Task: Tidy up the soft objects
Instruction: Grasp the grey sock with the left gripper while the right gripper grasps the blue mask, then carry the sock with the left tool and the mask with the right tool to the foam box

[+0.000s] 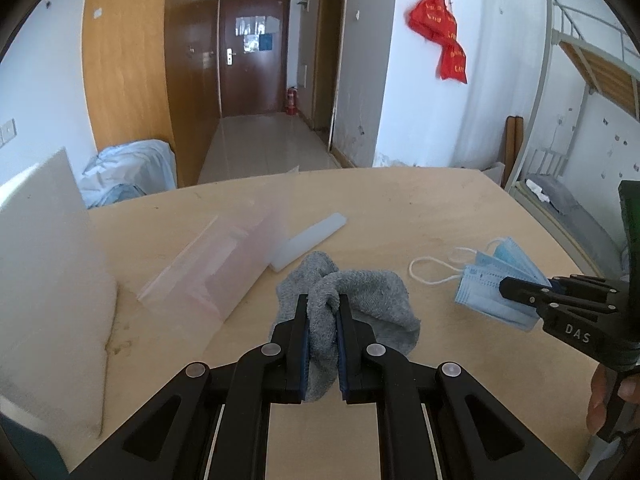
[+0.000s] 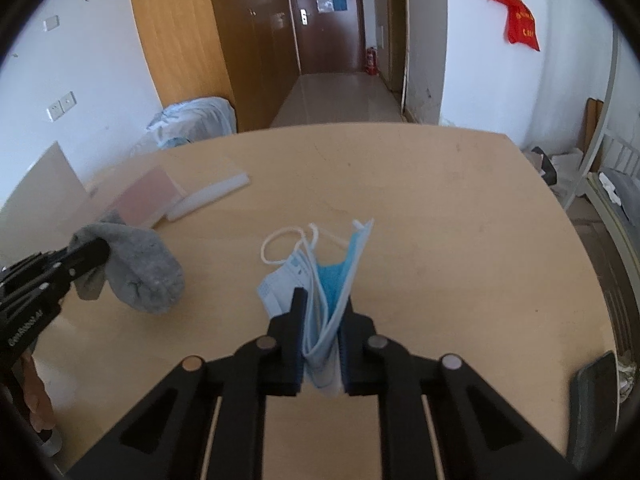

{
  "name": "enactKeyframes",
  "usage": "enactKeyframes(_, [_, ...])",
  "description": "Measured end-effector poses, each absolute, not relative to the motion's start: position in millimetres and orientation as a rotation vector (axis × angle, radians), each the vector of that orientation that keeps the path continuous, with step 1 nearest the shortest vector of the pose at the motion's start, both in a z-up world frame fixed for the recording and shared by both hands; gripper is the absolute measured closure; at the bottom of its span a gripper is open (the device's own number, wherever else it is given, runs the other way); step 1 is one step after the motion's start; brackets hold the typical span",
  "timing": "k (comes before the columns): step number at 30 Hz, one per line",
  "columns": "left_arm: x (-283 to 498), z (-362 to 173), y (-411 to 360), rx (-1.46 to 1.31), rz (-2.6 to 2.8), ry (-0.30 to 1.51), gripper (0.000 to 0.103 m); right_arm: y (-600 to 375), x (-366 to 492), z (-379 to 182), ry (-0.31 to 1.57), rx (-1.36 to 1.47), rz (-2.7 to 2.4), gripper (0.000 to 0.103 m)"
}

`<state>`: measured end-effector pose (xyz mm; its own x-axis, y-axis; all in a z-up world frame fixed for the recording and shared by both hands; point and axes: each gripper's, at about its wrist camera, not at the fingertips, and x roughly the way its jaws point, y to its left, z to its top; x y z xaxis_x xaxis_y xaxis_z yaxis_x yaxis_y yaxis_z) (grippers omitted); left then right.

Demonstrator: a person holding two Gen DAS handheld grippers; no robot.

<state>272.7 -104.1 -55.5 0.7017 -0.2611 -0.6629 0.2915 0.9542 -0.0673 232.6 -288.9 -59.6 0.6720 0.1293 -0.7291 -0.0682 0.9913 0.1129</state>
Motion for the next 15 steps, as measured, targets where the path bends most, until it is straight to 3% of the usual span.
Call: enactKeyframes(15, [228,-29,-94,0.011,-0.304,0.663,0.091,-277,193,-31,0.735,0.110,0.150,0.086])
